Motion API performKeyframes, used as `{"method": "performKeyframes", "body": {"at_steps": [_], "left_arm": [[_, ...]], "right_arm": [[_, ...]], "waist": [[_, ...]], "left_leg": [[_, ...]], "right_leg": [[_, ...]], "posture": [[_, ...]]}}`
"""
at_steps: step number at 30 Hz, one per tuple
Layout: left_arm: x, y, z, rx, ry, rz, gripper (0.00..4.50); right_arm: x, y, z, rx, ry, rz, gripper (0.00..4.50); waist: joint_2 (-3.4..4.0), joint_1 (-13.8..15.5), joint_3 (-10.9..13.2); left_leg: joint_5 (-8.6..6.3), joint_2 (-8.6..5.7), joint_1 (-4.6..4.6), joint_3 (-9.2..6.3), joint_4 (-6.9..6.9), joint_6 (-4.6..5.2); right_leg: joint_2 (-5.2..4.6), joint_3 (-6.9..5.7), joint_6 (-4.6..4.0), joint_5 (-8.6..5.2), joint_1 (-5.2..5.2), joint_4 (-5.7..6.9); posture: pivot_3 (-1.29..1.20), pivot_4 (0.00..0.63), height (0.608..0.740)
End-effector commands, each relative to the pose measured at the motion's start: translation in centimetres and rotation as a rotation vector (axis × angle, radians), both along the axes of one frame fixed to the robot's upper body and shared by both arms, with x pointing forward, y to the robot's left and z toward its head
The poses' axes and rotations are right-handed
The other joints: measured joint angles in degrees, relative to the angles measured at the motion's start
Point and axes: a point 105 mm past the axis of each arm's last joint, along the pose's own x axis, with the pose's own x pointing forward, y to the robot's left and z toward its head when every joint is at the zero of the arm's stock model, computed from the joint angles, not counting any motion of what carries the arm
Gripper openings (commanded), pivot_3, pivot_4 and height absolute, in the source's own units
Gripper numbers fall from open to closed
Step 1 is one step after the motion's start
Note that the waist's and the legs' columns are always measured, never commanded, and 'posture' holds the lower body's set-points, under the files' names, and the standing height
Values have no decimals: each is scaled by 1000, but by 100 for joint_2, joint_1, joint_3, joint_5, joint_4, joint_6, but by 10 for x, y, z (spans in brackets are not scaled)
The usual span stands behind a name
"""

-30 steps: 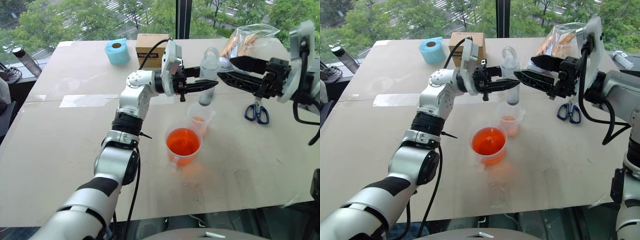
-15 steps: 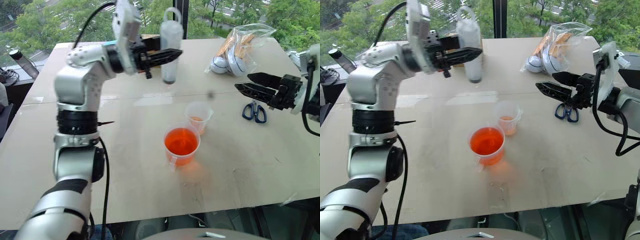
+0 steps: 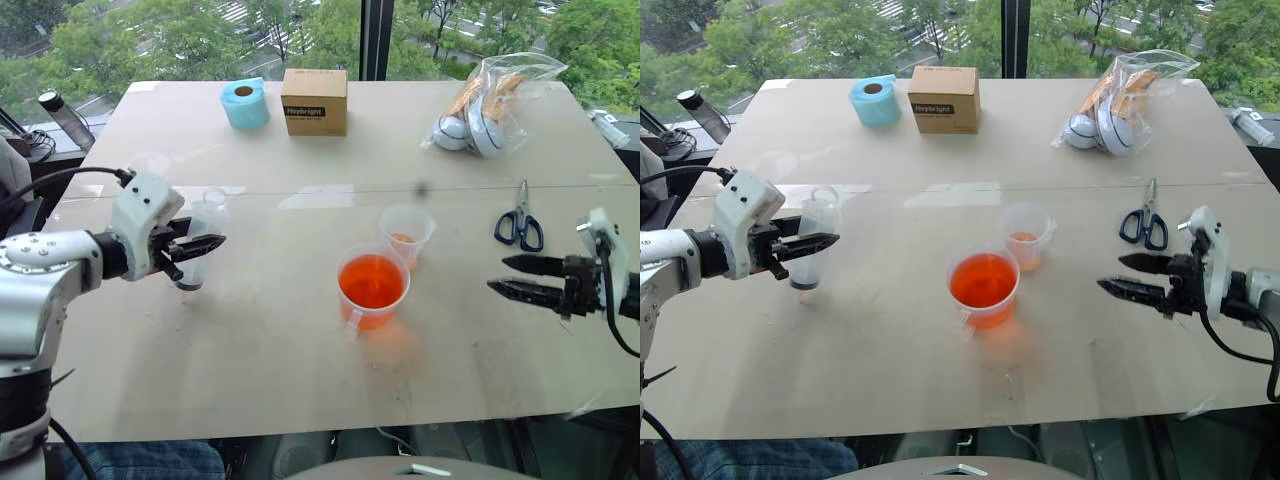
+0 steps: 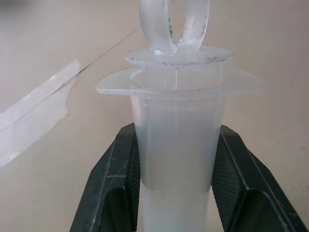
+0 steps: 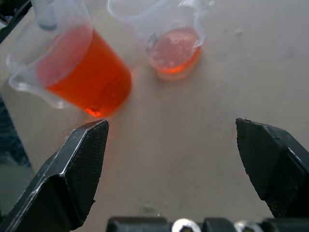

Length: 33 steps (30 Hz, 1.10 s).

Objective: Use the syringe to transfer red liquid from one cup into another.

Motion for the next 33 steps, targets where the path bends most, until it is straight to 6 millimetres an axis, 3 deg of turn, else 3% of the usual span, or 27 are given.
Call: {"method": "performKeyframes", "body": {"at_steps": [1, 6, 10, 14, 16, 19, 23, 28, 33], "left_arm": [[3, -3, -5, 38, -46, -41, 2400], [20, -16, -6, 27, -145, -84, 4459], [28, -21, 5, 44, -284, -98, 4459], [1, -47, 27, -192, -340, -202, 4459], [-20, -60, 14, -230, -279, -259, 4459], [-50, -69, -25, -225, -156, -251, 4459], [-76, -68, -70, -180, -34, -184, 4459], [-94, -62, -101, -168, 7, -93, 4459], [-92, -55, -107, -135, 6, -53, 4459]], "right_arm": [[-2, -2, -1, -52, -46, 36, 4500], [0, 1, -8, -57, -81, 35, 4500], [-3, 0, -13, -80, -136, 51, 4500], [-9, -10, -26, -111, -209, 65, 4500], [-10, -16, -36, -122, -232, 55, 4500], [-6, -18, -47, -75, -262, 4, 4500], [-5, -11, -49, 37, -208, -29, 4500], [-6, -16, -60, 42, -250, -54, 4500], [-5, -21, -67, 27, -256, -86, 4500]], "waist": [[5, -11, -3], [8, -11, -4], [8, -7, -5], [5, -11, -6], [7, -42, -8], [21, -101, -15], [27, -135, -18], [26, -70, -22], [42, -8, -33]], "left_leg": [[-1, 0, 5, -1, -1, 1], [2, 0, -3, -1, -3, -6], [11, 0, -12, 2, -4, -21], [10, 0, -16, 4, -4, -19], [9, 0, -17, 5, -4, -17], [9, 1, -2, 9, -7, -18], [5, 3, 16, 6, -12, -12], [-11, 2, 96, 5, -29, 10], [-11, 0, 96, 6, -51, 10]], "right_leg": [[-1, 0, -1, 0, 2, 3], [-1, 1, -1, -1, -8, 2], [1, 1, 0, -1, -10, -8], [2, 2, 2, 0, -10, -17], [1, 4, 3, 0, -8, -23], [2, 11, 3, 0, 2, -22], [2, 9, 0, -1, 11, -7], [-10, 7, -7, -4, 87, -23], [-17, 7, -11, -2, 85, -50]], "posture": [[0, 150, 740], [0, 150, 740], [0, 150, 740], [0, 150, 740], [0, 150, 740], [0, 150, 740], [0, 150, 740], [0, 150, 740], [0, 150, 740]]}}
